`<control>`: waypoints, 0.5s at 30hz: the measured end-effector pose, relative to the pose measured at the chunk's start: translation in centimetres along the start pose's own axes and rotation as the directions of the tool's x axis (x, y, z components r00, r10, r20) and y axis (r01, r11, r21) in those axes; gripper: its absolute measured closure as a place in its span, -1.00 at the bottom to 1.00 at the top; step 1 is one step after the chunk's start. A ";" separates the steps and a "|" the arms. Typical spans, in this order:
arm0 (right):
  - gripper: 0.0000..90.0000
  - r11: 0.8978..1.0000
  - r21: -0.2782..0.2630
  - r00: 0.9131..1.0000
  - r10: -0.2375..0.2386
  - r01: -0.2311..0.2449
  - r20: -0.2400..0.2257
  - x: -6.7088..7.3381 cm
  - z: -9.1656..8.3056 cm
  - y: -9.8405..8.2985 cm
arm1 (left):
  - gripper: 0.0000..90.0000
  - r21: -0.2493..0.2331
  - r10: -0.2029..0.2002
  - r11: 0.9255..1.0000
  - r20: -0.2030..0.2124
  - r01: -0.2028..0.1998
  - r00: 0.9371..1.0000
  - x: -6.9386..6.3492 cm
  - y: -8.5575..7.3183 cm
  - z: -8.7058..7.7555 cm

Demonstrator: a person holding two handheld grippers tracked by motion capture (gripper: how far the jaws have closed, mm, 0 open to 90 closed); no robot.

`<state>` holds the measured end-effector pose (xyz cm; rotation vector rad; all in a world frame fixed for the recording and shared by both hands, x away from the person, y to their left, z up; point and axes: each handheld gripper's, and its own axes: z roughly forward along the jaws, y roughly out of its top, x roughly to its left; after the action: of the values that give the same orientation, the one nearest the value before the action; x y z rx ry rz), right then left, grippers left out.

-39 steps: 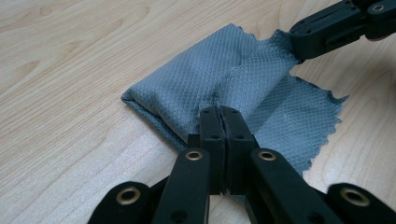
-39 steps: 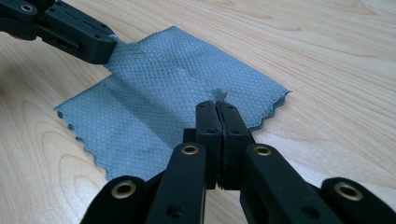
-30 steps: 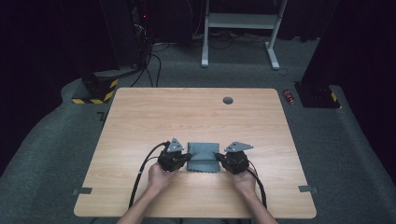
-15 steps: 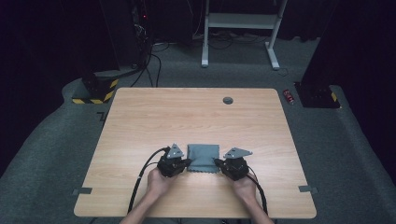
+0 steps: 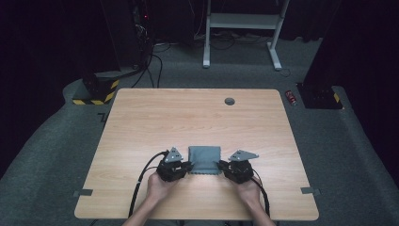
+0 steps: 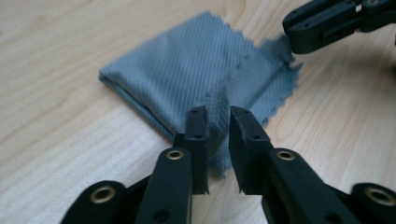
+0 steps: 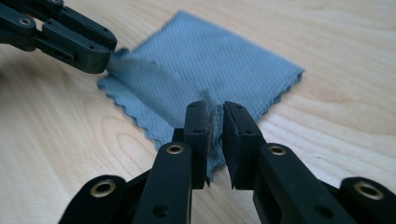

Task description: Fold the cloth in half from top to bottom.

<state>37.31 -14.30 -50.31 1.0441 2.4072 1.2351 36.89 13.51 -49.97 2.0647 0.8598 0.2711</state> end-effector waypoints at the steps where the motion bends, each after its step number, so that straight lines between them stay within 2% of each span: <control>1: 0.78 1.000 -0.007 1.000 -0.002 0.002 0.004 0.0 -0.3 0.2 | 0.66 -0.004 0.007 1.000 -0.008 -0.007 1.000 0.1 0.3 -0.1; 4: 0.83 1.000 -0.018 1.000 -0.001 0.001 0.020 0.0 -0.6 1.1 | 0.64 -0.014 0.002 1.000 -0.028 -0.003 1.000 0.4 1.2 -0.1; 8: 0.87 1.000 -0.003 0.999 0.002 -0.002 0.043 -0.2 0.6 2.1 | 0.61 0.002 0.004 1.000 -0.057 -0.004 0.998 0.6 2.0 0.9; 10: 0.88 1.000 0.018 0.999 0.009 -0.009 0.048 -0.3 1.4 2.3 | 0.60 0.015 -0.010 1.000 -0.054 0.011 0.999 0.7 2.1 1.5; 15: 0.88 0.998 0.059 0.998 0.028 -0.032 0.059 -0.8 2.6 2.1 | 0.59 0.052 -0.005 0.999 -0.038 0.007 0.999 0.4 1.5 2.1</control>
<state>40.19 -12.42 -50.39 1.1212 2.4068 1.1314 38.92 11.82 -50.12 2.1110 0.9041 0.2877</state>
